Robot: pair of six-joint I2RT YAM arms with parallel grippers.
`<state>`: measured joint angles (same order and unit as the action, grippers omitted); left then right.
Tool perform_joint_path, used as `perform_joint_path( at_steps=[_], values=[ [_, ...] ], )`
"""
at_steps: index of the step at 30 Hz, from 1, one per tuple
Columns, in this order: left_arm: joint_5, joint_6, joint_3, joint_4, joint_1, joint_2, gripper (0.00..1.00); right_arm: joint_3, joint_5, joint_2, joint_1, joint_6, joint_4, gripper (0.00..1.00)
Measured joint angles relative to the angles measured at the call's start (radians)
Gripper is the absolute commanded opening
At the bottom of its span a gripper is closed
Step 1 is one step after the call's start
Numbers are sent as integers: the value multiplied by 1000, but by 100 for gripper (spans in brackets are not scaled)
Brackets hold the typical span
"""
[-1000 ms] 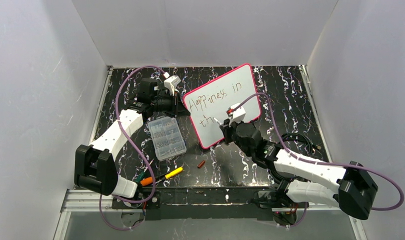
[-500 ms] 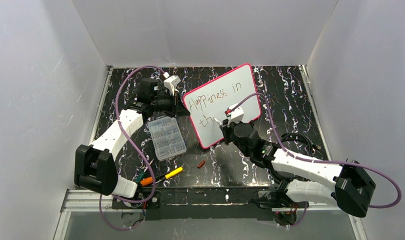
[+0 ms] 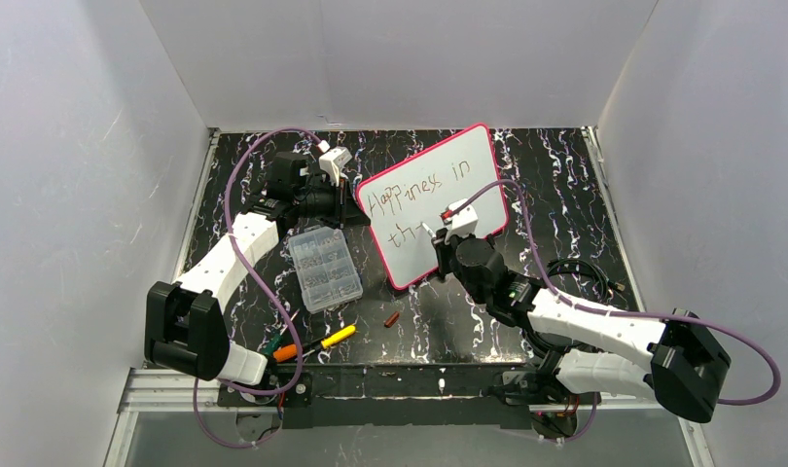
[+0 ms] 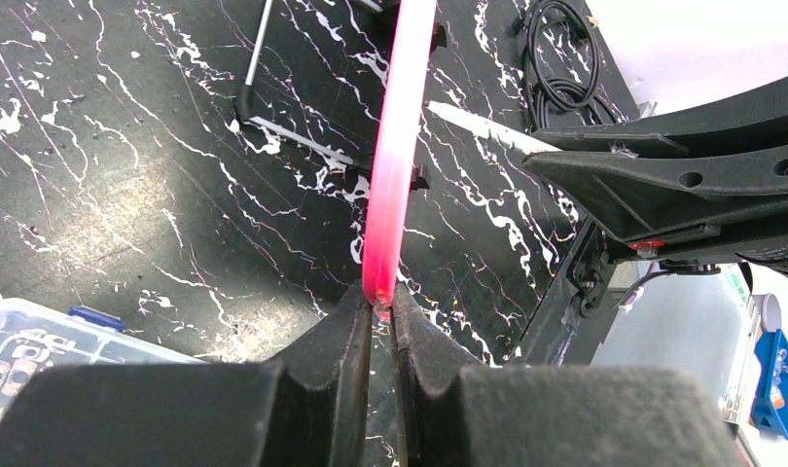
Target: Write a sentence on the whiteboard
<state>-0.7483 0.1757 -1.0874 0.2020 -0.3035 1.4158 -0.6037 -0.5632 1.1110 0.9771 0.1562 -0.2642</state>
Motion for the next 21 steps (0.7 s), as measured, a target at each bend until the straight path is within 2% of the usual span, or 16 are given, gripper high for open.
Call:
perform_joint_path(
  at_steps=[21],
  values=[
    [8,0,0,0,0,0,0,-1,43,7,-2,-25,-24,1]
  ],
)
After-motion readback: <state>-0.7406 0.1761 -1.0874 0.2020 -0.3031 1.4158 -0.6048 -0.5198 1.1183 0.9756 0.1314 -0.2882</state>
